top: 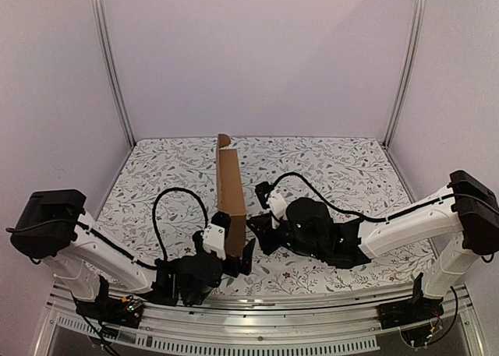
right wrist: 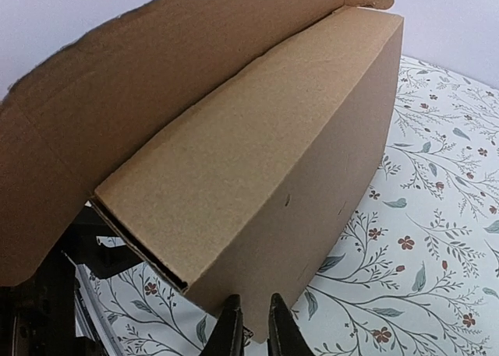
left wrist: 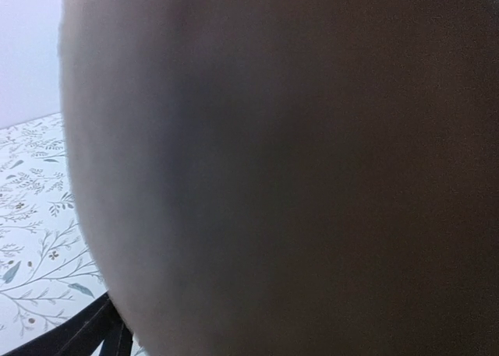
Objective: Fold the paper box
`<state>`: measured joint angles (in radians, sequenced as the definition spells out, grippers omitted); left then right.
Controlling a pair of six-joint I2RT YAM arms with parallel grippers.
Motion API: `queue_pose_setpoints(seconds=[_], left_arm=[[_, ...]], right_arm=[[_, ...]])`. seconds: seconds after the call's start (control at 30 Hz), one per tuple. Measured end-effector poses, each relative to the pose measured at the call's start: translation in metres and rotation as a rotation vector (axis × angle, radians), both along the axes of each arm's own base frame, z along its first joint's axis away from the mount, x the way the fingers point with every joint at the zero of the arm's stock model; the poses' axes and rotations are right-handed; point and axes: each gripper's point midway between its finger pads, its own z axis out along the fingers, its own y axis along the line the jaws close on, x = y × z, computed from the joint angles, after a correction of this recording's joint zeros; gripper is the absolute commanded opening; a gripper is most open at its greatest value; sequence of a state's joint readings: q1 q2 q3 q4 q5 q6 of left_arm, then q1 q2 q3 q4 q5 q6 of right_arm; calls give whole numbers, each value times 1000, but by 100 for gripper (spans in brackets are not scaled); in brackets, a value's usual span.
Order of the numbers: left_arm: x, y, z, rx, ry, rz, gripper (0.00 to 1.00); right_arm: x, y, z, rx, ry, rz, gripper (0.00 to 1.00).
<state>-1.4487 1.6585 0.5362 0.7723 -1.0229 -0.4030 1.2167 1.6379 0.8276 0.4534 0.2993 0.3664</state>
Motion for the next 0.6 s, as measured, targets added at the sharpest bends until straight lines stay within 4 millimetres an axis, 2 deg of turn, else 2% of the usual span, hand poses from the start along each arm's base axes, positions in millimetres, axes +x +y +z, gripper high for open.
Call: queue_pose_setpoints(seconds=[0.33,0.6], left_arm=[[15,6,-7,33,-14,66,99],[21,6,-9,44,-26,103,93]], right_arm=[[-6,7,-4,10,25,42,10],[-6,7,-3,10,21,41,10]])
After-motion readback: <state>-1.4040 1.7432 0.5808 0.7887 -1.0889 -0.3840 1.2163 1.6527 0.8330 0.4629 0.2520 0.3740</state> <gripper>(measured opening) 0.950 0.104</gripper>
